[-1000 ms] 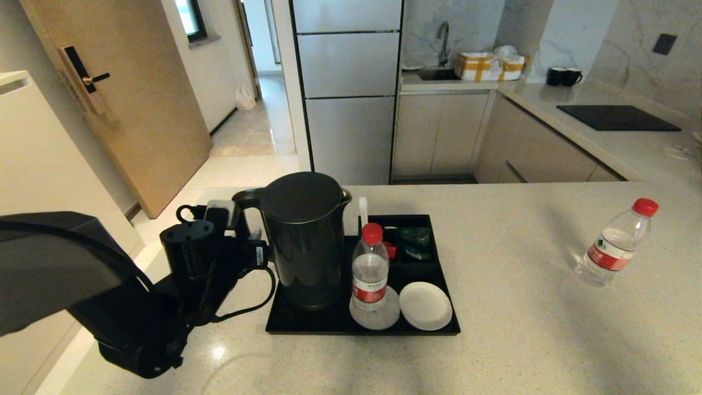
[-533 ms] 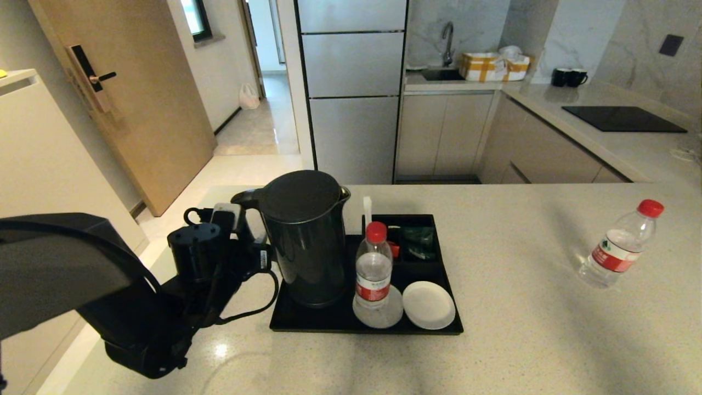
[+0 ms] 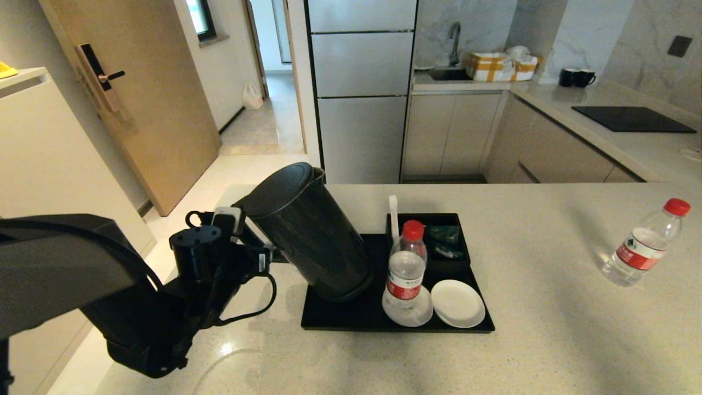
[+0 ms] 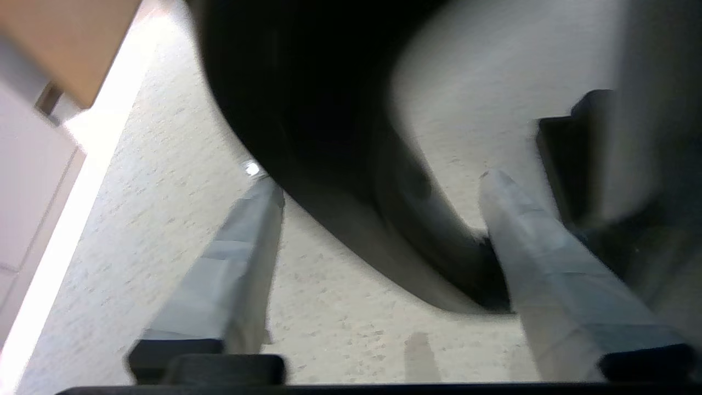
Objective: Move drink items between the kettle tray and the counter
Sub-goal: Return the kettle to its original position
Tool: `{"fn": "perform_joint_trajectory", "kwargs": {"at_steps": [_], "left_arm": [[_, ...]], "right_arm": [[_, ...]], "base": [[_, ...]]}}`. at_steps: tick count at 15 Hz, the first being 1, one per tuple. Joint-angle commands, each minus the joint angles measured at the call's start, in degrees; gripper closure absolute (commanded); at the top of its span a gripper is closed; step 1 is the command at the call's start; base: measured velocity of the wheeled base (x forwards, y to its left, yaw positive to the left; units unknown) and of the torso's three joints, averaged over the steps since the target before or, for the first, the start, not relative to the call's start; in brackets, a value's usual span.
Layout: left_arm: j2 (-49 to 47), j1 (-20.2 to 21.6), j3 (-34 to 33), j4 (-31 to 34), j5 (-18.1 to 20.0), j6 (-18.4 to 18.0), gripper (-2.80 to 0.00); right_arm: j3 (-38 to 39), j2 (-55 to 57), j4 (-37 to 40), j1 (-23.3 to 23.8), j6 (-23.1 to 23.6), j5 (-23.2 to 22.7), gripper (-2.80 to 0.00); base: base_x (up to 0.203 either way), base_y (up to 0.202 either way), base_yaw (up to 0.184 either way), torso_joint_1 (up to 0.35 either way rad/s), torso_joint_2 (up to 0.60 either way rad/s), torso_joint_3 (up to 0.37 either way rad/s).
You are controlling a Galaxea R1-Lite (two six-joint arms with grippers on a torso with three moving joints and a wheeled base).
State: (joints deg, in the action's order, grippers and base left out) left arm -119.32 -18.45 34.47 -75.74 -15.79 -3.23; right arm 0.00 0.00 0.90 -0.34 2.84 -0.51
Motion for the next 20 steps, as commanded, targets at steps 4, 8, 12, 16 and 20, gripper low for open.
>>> {"fn": "perform_joint_trajectory", "kwargs": {"at_steps": [4, 8, 12, 16, 20], "left_arm": [[0.1, -1.6, 1.3, -0.5, 0.0, -0.6, -2.80], [0.0, -1.9, 1.6, 0.2, -0.1, -0.7, -2.80], [-1.1, -1.9, 1.7, -0.3, -2.5, -2.8, -2.80], [-1.6, -1.9, 1.8, -0.5, -2.7, -2.9, -2.80], [-0.9, -2.8, 2.0, 0.5, -2.7, -3.6, -2.80]], "right_arm": [[0.0, -0.1, 0.0, 0.0, 0.1, 0.0, 0.00], [0.0, -0.1, 0.0, 0.0, 0.1, 0.0, 0.00], [0.0, -0.1, 0.1, 0.0, 0.1, 0.0, 0.00], [0.0, -0.1, 0.1, 0.0, 0.1, 0.0, 0.00], [0.0, -0.1, 0.0, 0.0, 0.1, 0.0, 0.00]], "base": [[0.000, 0.000, 0.000, 0.000, 0.00, 0.000], [0.000, 0.000, 0.000, 0.000, 0.00, 0.000], [0.000, 0.000, 0.000, 0.000, 0.00, 0.000], [0.000, 0.000, 0.000, 0.000, 0.00, 0.000], [0.000, 0.000, 0.000, 0.000, 0.00, 0.000]]}}
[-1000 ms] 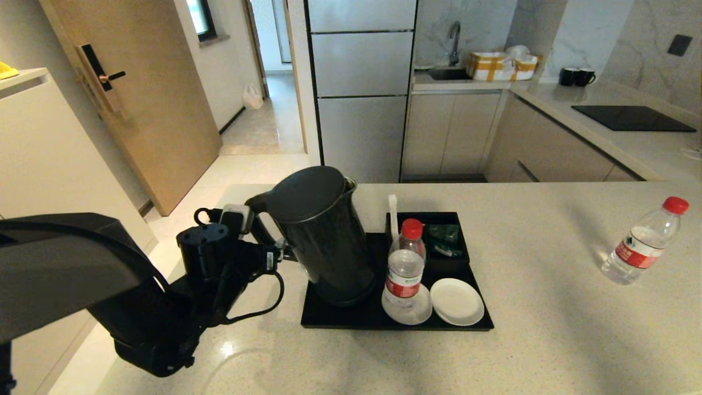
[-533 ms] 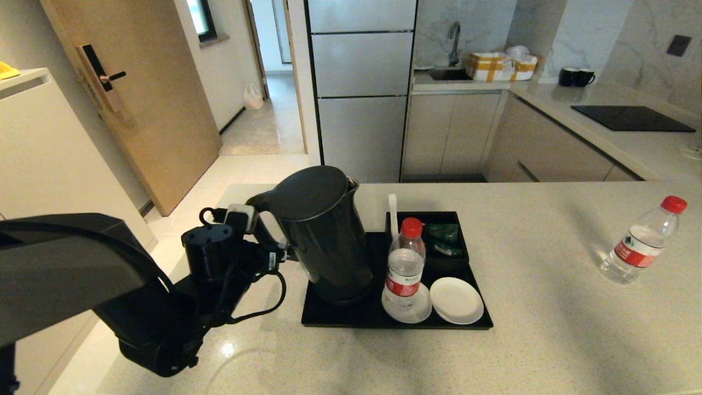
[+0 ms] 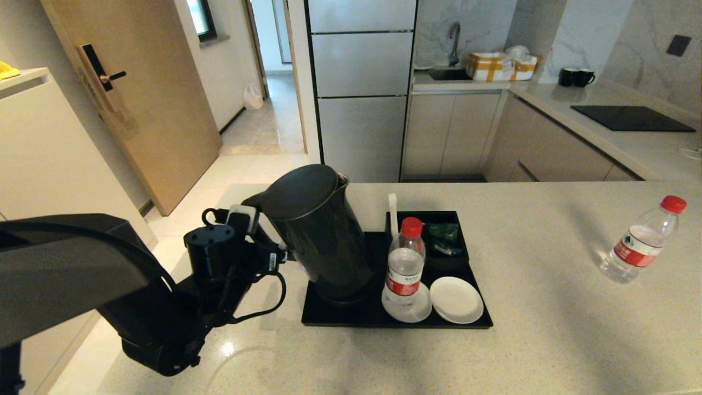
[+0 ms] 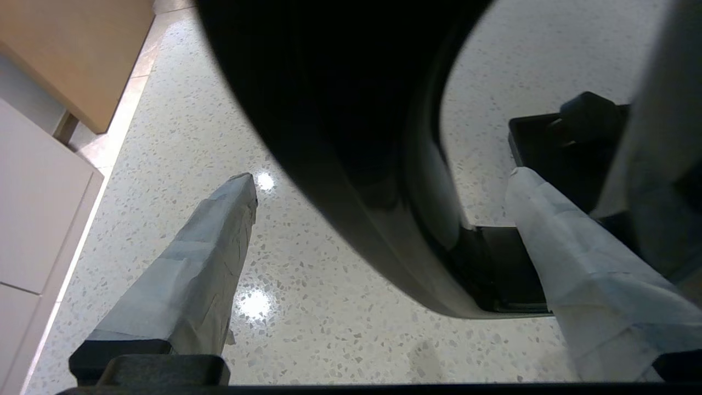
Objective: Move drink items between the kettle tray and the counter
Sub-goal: Return the kettle to its original position
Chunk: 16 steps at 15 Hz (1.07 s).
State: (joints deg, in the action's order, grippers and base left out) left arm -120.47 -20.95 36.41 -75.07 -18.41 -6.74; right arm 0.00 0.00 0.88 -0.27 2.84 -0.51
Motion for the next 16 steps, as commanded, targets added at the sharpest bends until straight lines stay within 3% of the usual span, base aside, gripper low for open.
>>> {"fn": "perform_joint_trajectory", "kwargs": {"at_steps": [1, 11, 16], "left_arm": [[0.4, -0.4, 0.6, 1.2, 0.0, -0.1, -2.80], [5.4, -1.4, 4.8, 9.2, -0.6, -1.3, -2.80], [7.4, -2.5, 3.0, 9.2, -0.6, -1.3, -2.80]], "right_arm": [[0.0, -0.1, 0.0, -0.1, 0.1, 0.0, 0.00], [0.0, -0.1, 0.1, -0.1, 0.1, 0.0, 0.00], [0.0, -0.1, 0.0, -0.1, 0.1, 0.0, 0.00]], "base": [[0.000, 0.000, 0.000, 0.000, 0.00, 0.000], [0.000, 0.000, 0.000, 0.000, 0.00, 0.000], [0.000, 0.000, 0.000, 0.000, 0.00, 0.000]]}}
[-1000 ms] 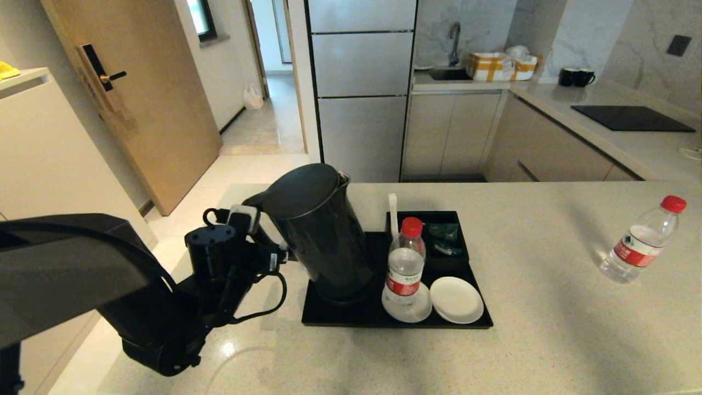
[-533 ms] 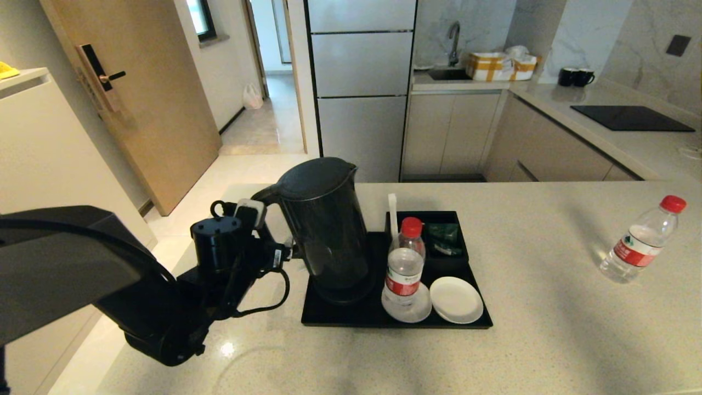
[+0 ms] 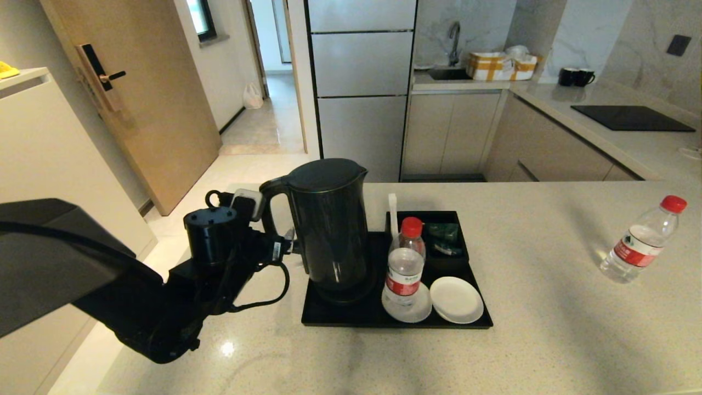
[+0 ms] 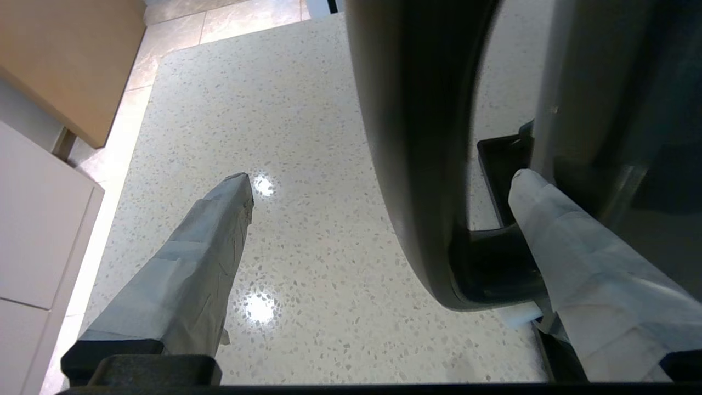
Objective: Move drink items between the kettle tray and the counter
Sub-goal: Return the kettle to its original position
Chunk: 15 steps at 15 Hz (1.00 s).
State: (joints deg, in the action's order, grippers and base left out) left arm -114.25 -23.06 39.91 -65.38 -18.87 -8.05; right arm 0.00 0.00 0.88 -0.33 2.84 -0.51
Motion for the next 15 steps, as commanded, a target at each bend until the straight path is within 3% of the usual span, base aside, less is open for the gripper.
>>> {"fn": "perform_joint_trajectory", "kwargs": {"at_steps": [1, 15], "left_arm": [[1.2, -1.1, -1.3, -0.6, -0.1, 0.0, -2.80], [1.0, -1.6, -3.0, -1.4, -0.1, 0.1, -2.80]], "right_arm": [[0.0, -0.1, 0.1, 0.0, 0.1, 0.0, 0.00], [0.0, -0.1, 0.0, 0.0, 0.1, 0.0, 0.00]], "base": [[0.000, 0.000, 0.000, 0.000, 0.00, 0.000], [0.000, 0.000, 0.000, 0.000, 0.00, 0.000]]}}
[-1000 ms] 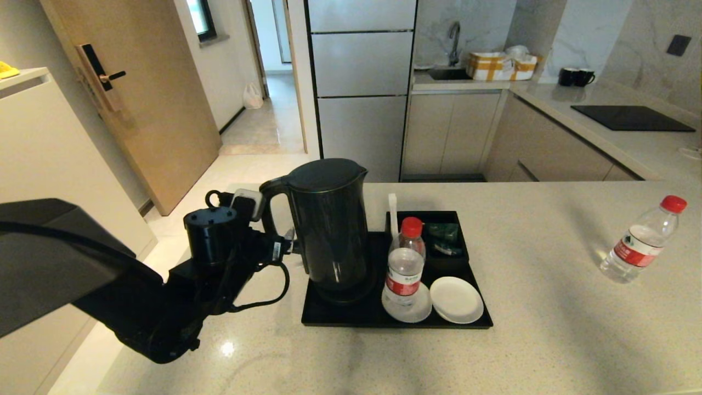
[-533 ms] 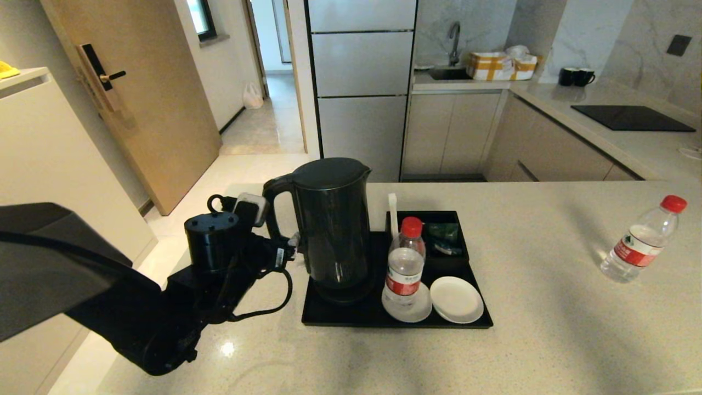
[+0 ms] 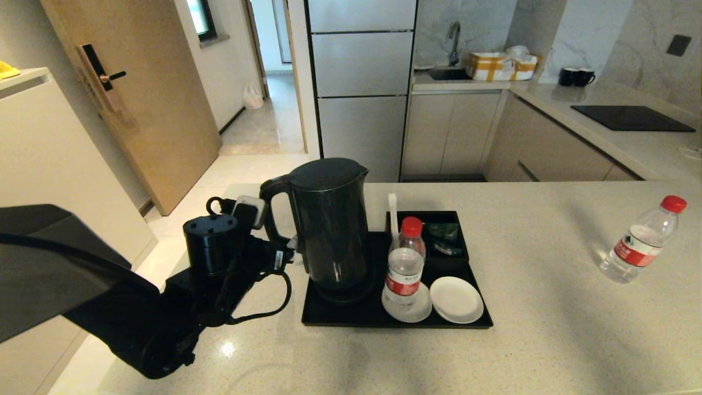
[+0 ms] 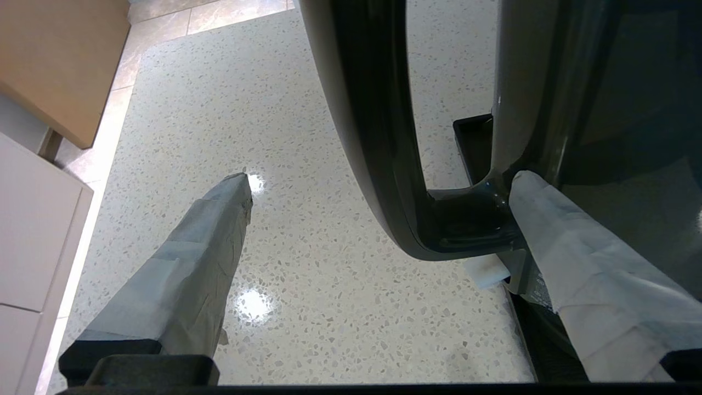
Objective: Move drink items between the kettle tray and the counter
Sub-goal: Return the kettle to its original position
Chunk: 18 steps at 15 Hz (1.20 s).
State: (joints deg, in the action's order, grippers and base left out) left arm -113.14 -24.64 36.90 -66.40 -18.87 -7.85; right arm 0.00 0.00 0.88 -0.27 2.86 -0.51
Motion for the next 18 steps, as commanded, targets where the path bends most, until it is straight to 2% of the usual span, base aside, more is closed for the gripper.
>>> {"fn": "perform_joint_trajectory", "kwargs": {"at_steps": [1, 18], "left_arm": [[-0.1, 0.0, 0.1, -0.4, -0.1, -0.1, -2.80], [-1.1, 0.0, 0.7, -0.5, -0.1, 0.1, -2.80]], "right_arm": [[0.0, -0.1, 0.0, -0.1, 0.0, 0.0, 0.00], [0.0, -0.1, 0.1, -0.1, 0.0, 0.0, 0.00]], "base": [[0.000, 0.000, 0.000, 0.000, 0.00, 0.000], [0.000, 0.000, 0.000, 0.000, 0.00, 0.000]]}}
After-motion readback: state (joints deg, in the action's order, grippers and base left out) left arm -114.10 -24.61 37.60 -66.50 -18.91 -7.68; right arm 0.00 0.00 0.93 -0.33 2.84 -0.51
